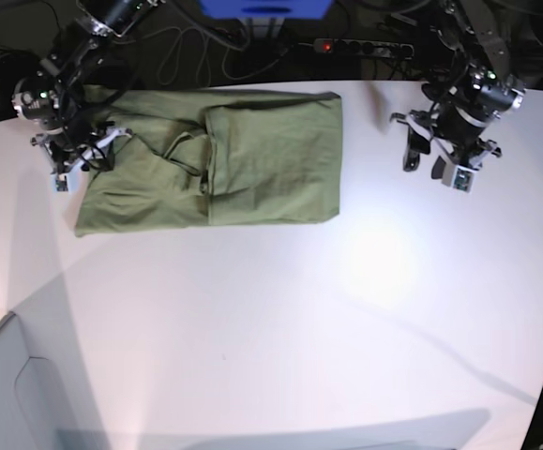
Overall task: Fold the T-shirt properly
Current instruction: 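Open the left gripper and lift it away from the folded shirt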
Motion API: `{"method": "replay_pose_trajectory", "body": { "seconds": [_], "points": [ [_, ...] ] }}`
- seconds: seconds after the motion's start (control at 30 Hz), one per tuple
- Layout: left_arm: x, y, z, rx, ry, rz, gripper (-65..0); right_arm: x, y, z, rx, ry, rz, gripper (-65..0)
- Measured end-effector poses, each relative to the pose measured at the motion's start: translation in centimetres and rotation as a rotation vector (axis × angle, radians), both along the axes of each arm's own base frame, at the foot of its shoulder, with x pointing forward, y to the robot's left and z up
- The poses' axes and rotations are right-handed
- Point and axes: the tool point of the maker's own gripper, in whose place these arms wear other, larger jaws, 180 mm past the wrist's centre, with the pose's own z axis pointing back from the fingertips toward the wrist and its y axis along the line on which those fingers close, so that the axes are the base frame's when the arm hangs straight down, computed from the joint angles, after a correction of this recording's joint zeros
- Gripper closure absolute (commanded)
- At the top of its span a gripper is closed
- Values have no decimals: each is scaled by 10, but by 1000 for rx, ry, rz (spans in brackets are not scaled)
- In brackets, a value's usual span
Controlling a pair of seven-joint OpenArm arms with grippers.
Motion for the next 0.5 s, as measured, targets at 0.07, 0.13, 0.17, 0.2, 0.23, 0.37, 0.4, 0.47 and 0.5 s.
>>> {"method": "replay_pose_trajectory", "body": {
  "seconds": [0.07,0.13,0.17,0.2,0.23,0.37,0.4,0.47,0.5],
  "points": [
    [0,0,0,-1,2,0,-282,1,2,-1,12,-3,0,-100],
    [0,0,-2,-5,3,1,-282,1,2,-2,14,-2,0,-65],
    [-1,0,-5,-9,12,4,-282,1,2,-2,14,-3,1,-40],
    [-2,1,-8,-14,20,6,-282,2,4,-2,15,-3,8,-7],
    [-3,1,-10,-17,26,8,-282,3,7,-2,16,-2,17,0],
    [-4,1,-14,-24,38,11,-282,5,13,-2,19,-3,39,-2],
    [-4,1,-14,-25,36,11,-282,5,16,-2,18,-2,49,-2],
    [-4,1,-14,-25,36,11,-282,7,22,-1,22,-6,68,-2],
    [-4,1,-14,-25,36,11,-282,8,23,-1,23,-7,74,-2]
  ]
}}
